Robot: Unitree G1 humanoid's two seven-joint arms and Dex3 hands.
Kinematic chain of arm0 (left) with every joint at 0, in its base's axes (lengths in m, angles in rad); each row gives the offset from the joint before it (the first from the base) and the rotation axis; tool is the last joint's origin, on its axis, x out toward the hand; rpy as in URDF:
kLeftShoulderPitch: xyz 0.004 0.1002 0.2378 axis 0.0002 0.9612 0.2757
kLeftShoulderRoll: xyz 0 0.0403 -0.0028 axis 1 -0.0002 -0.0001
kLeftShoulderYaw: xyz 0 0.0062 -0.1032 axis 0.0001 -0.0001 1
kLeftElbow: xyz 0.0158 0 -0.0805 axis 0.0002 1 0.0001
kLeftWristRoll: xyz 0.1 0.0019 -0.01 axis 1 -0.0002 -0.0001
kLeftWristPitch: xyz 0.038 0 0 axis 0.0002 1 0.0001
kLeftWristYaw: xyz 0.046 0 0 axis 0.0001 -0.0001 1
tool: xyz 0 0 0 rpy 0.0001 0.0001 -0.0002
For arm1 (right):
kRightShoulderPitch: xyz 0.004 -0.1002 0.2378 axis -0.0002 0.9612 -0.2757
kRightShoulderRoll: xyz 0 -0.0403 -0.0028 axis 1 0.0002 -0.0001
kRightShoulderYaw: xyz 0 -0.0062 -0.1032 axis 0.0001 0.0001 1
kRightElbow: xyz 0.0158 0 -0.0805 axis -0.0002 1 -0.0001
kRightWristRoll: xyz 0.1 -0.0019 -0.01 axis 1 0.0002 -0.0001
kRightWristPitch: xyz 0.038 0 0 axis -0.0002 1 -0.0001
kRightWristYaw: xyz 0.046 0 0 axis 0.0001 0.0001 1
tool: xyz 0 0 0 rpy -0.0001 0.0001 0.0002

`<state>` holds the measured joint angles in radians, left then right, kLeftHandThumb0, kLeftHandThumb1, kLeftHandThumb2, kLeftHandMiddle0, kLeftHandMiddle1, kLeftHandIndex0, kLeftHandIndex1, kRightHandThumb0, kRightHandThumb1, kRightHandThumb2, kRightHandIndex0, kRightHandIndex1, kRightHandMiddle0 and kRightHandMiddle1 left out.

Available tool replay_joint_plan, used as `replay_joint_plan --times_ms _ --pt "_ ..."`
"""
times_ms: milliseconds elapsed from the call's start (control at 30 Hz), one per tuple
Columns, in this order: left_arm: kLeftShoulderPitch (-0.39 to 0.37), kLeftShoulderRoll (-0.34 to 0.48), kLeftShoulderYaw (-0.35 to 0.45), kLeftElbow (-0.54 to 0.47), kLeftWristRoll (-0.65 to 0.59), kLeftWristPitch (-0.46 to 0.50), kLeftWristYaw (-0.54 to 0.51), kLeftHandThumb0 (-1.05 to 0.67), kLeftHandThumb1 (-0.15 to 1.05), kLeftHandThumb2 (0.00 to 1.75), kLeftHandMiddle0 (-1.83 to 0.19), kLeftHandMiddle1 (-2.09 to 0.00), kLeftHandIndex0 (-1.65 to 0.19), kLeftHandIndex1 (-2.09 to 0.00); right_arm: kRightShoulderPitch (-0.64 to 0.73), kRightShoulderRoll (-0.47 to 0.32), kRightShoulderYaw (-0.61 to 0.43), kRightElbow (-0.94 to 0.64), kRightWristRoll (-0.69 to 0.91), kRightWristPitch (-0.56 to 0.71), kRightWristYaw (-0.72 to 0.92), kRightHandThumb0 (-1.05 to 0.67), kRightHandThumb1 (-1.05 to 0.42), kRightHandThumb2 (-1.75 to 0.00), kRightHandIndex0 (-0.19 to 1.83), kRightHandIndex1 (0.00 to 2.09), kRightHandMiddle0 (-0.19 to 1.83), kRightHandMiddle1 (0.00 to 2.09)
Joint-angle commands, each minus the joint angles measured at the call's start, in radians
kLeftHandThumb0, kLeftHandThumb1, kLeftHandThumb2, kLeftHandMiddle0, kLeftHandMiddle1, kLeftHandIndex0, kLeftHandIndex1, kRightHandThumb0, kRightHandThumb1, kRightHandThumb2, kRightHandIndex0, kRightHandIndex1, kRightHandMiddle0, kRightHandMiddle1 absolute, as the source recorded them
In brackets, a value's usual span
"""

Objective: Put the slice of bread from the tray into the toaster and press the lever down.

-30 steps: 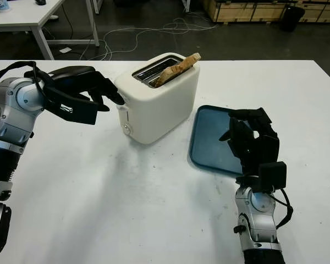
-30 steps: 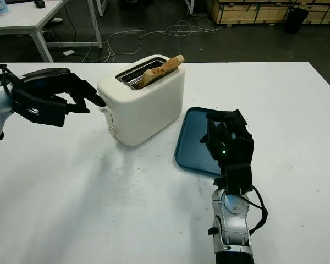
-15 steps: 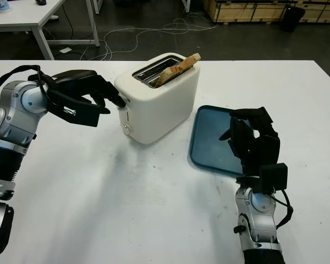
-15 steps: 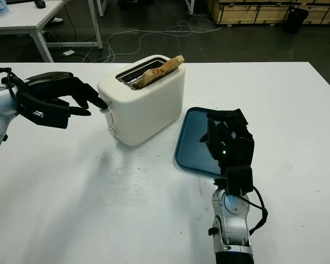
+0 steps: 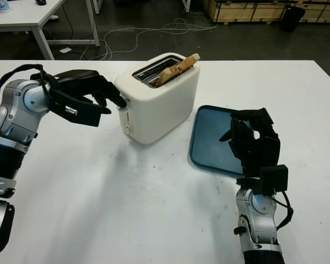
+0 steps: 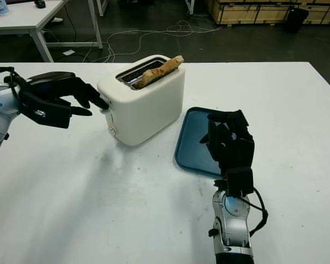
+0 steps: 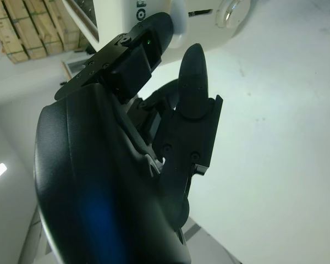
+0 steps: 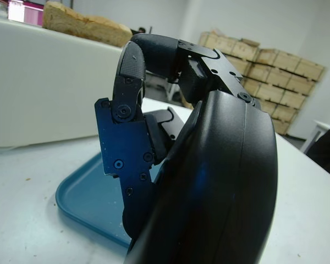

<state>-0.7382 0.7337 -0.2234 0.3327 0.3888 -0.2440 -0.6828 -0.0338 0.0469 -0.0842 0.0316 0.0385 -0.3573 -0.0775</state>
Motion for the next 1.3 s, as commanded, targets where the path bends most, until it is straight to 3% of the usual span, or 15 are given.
replay_joint_plan --times_ms 0,400,500,567,633,767,867,1000,1267 --pt "-0.016 0.005 -0.017 0.004 0.021 -0.011 0.000 -0.19 0.92 0.40 -0.61 -0.52 -0.91 -0.03 0.000 0.009 -0.002 0.003 0.010 -0.027 0.001 -0.48 -0.92 -0.32 0.77 1.75 0.52 1.71" --pt "-0.022 0.000 -0.009 -0.002 0.021 0.006 -0.018 -0.18 0.92 0.43 -0.62 -0.45 -0.86 -0.01 0.001 0.001 -0.002 -0.004 0.003 -0.038 0.008 -0.48 -0.92 -0.32 0.77 1.75 0.50 1.72" --pt "0.006 -0.015 -0.007 -0.028 0.020 0.045 -0.012 -0.19 0.92 0.43 -0.62 -0.42 -0.87 -0.01 0.017 -0.002 -0.002 -0.031 0.010 -0.029 0.015 -0.48 -0.92 -0.33 0.78 1.75 0.52 1.69" --pt "0.089 -0.071 -0.025 -0.058 0.048 0.104 0.055 -0.18 0.92 0.46 -0.59 -0.39 -0.77 0.00 0.033 -0.006 -0.005 -0.048 0.023 -0.031 0.027 -0.47 -0.92 -0.33 0.77 1.75 0.52 1.68" --pt "0.189 -0.181 -0.089 -0.034 0.121 0.167 0.183 -0.19 0.92 0.49 -0.57 -0.37 -0.69 0.00 0.046 -0.011 -0.014 -0.059 0.032 -0.035 0.035 -0.47 -0.92 -0.32 0.77 1.75 0.52 1.66" --pt "0.305 -0.512 -0.272 0.215 0.281 0.346 0.501 -0.19 0.92 0.50 -0.56 -0.36 -0.67 -0.01 0.052 -0.023 -0.035 -0.083 0.045 -0.006 0.035 -0.45 -0.92 -0.32 0.78 1.75 0.50 1.73" --pt "0.314 -0.631 -0.311 0.312 0.278 0.396 0.550 -0.21 0.92 0.55 -0.66 -0.41 -0.76 -0.05 0.041 -0.045 -0.047 -0.072 0.038 -0.014 0.044 -0.44 -0.92 -0.33 0.76 1.75 0.48 1.74" --pt "0.269 -0.634 -0.338 0.306 0.312 0.454 0.479 -0.19 0.92 0.51 -0.77 -0.50 -0.84 -0.09 0.020 -0.067 -0.059 -0.055 0.012 -0.016 0.039 -0.45 -0.92 -0.34 0.75 1.75 0.52 1.69" --pt "0.261 -0.555 -0.353 0.161 0.329 0.506 0.453 -0.22 0.92 0.51 -0.68 -0.48 -0.77 -0.04 0.016 -0.062 -0.051 -0.060 0.028 -0.003 0.052 -0.43 -0.92 -0.34 0.74 1.75 0.53 1.68"
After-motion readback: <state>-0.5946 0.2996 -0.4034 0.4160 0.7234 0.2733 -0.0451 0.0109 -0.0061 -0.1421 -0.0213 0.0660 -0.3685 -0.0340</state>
